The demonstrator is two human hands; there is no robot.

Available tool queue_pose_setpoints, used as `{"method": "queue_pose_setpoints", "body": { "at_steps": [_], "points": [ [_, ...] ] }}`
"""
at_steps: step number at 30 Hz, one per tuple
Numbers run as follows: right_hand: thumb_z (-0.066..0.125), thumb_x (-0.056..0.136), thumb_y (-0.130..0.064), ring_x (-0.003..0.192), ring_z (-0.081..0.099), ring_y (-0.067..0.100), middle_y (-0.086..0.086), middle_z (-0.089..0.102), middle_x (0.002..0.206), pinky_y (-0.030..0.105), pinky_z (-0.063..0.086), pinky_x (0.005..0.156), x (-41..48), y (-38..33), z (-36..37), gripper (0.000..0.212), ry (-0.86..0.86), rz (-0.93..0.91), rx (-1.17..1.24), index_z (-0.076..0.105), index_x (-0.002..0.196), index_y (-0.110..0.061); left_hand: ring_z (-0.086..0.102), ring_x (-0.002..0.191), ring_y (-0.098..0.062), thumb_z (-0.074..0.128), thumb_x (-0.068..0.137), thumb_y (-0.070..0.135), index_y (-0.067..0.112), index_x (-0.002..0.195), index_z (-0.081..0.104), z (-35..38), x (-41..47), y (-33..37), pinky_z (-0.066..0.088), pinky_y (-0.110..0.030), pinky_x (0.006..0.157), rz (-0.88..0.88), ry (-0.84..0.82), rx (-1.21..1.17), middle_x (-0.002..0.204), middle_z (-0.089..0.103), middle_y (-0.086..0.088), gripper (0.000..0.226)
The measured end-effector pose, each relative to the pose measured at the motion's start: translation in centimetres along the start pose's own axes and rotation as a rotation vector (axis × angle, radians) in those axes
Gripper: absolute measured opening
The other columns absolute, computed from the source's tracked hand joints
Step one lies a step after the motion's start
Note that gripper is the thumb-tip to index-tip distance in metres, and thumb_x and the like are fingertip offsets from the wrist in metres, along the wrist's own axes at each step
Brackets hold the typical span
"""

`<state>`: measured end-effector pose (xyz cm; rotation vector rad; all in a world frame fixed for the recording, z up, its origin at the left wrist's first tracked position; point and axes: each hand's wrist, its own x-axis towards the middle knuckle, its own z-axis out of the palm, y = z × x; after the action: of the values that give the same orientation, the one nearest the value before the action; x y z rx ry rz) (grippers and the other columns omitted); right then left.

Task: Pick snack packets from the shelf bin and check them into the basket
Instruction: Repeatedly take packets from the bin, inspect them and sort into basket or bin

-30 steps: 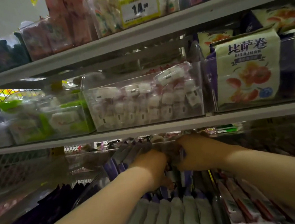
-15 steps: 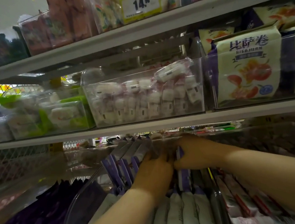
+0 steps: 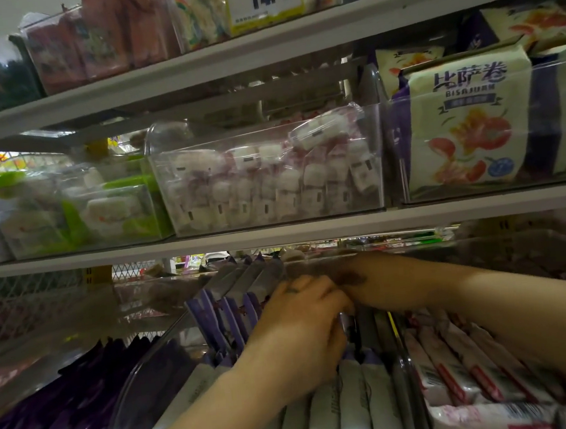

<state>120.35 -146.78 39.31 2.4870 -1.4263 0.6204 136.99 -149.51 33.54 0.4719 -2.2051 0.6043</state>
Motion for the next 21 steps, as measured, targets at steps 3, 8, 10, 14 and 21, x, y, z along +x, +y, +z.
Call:
{"method": "queue_pose_setpoints", "body": {
  "at_steps": [3,8,10,14,21],
  "points": [
    [0.049,0.096,-0.009,0.116,0.049,-0.013,-0.024,0.056,0.128,0.008,0.035,0.099,-0.8,1.1,-0.5,0.037,0.028,0.012,0.002,0.061,0.127,-0.026,0.035,0.127,-0.017,0.044,0.093,0.032,0.028,0.115,0.067,1.0,0.4,-1.0,0.019,-0.034,0.109,0.067,-0.218,0.106,0.127,0.057,0.007,0.032],
    [0.048,0.099,-0.025,0.107,0.054,-0.010,-0.026,0.063,0.120,0.011,0.037,0.097,-2.2,3.3,-1.1,0.027,0.029,0.081,-0.091,0.064,0.121,-0.027,0.028,0.122,-0.022,0.042,0.094,0.045,0.026,0.097,0.072,2.0,1.7,-0.8,0.018,-0.044,0.109,-0.024,-0.406,0.147,0.114,0.061,0.009,0.035],
    [0.045,0.099,-0.032,0.104,0.059,0.015,0.003,0.066,0.118,0.034,0.043,0.098,-2.2,4.1,-1.1,0.030,-0.009,0.201,-0.155,0.066,0.114,-0.016,0.025,0.118,-0.020,0.047,0.092,0.052,0.027,0.090,0.072,2.0,2.2,-0.4,0.023,-0.044,0.107,-0.134,-0.466,0.059,0.107,0.063,0.008,0.036],
    [0.043,0.099,-0.031,0.102,0.058,0.018,0.006,0.063,0.115,0.036,0.044,0.095,-2.5,3.4,-0.9,0.031,-0.001,0.229,-0.166,0.066,0.111,-0.015,0.030,0.123,-0.022,0.058,0.086,0.050,0.040,0.101,0.070,1.9,2.5,0.2,0.027,-0.047,0.108,-0.277,-0.467,-0.087,0.108,0.067,0.011,0.021],
    [0.042,0.100,-0.027,0.105,0.057,0.024,0.012,0.062,0.114,0.035,0.041,0.095,-2.5,3.2,-0.7,0.033,0.025,0.221,-0.139,0.066,0.108,-0.006,0.039,0.125,-0.029,0.059,0.080,0.054,0.035,0.095,0.071,1.6,3.1,1.8,0.019,-0.054,0.110,-0.361,-0.543,-0.006,0.111,0.066,0.004,0.027]
  ]
}}
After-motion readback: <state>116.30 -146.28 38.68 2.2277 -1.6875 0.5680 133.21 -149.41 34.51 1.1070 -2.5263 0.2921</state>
